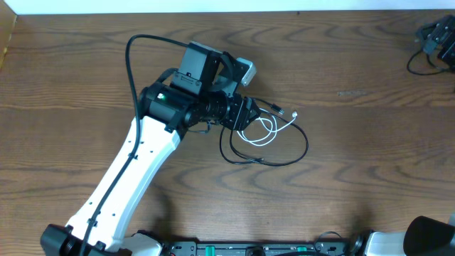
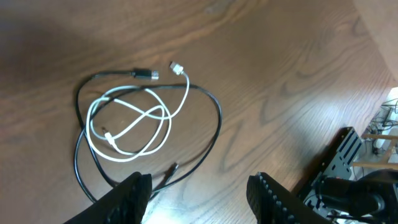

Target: Untangle cables

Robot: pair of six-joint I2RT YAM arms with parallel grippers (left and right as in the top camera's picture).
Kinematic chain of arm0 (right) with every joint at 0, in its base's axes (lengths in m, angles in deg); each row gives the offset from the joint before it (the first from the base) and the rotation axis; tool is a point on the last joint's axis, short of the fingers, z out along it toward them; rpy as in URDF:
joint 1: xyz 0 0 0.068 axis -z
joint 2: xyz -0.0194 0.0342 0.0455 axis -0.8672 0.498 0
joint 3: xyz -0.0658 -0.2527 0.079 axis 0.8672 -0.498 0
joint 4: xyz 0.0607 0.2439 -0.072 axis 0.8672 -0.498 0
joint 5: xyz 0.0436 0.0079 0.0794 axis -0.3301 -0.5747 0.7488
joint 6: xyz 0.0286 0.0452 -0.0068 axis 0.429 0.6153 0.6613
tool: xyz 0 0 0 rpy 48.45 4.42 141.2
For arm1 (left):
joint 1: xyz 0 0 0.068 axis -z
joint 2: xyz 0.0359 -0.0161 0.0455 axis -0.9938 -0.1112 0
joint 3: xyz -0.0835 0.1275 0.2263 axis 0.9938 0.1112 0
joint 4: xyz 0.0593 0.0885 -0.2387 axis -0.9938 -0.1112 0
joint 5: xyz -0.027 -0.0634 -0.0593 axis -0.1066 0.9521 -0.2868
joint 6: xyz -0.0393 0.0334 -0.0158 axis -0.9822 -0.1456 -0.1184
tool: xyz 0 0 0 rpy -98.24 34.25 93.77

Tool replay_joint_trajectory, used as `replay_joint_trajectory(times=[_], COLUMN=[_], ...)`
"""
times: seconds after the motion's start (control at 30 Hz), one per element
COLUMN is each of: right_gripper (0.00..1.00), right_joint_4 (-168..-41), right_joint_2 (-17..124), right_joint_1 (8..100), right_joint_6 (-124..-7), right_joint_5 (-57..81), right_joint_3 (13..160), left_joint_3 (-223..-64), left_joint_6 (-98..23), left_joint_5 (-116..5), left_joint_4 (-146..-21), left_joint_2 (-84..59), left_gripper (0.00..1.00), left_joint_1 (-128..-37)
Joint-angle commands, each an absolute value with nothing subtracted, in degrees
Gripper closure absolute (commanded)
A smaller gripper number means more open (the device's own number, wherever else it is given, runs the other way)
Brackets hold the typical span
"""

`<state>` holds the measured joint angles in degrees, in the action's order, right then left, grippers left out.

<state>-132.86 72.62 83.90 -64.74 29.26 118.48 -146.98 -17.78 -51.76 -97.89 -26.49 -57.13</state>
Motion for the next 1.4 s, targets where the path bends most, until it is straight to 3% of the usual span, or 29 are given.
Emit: replay_joint_trajectory(times=[0.0, 0.13, 0.3, 0.43, 1.2, 1.37], right_gripper=[0.01, 0.01, 0.01, 0.01, 0.01, 0.02], right_joint_4=[-134.57, -136.56, -138.79, -140.08, -140.41, -140.41], right_joint_2=[73.67, 74.11, 74.11, 74.11, 74.11, 74.11], right_joint_1=[83.92, 82.90, 81.24, 80.97, 80.91, 80.91], right_joint_6=[-66.38, -69.11, -71.91, -72.33, -72.78, -72.78], right_joint_5=[31.77, 31.75, 30.83, 29.35, 27.86, 27.86], right_joint_3=[118.54, 118.50, 118.50, 118.48, 118.46, 118.46], left_joint_3=[-143.68, -142.32, -142.32, -142.32, -142.11, -142.11], left_joint_6=[-20.79, -29.84, -55.98, -63.74, -69.27, -69.27], left_joint_5=[-52.64, -55.35, -67.06, -67.15, -78.06, -79.35], left_joint_4=[-97.30, -93.52, -87.38, -83.10, -79.75, -79.32], left_joint_2=[-29.07, -33.33, -42.40, -48.00, -53.53, -53.53], left_gripper=[0.46, 0.46, 0.37, 0.36, 0.36, 0.60], left_joint_1=[-55.87, -54.05, -50.53, -49.16, -49.20, -49.18])
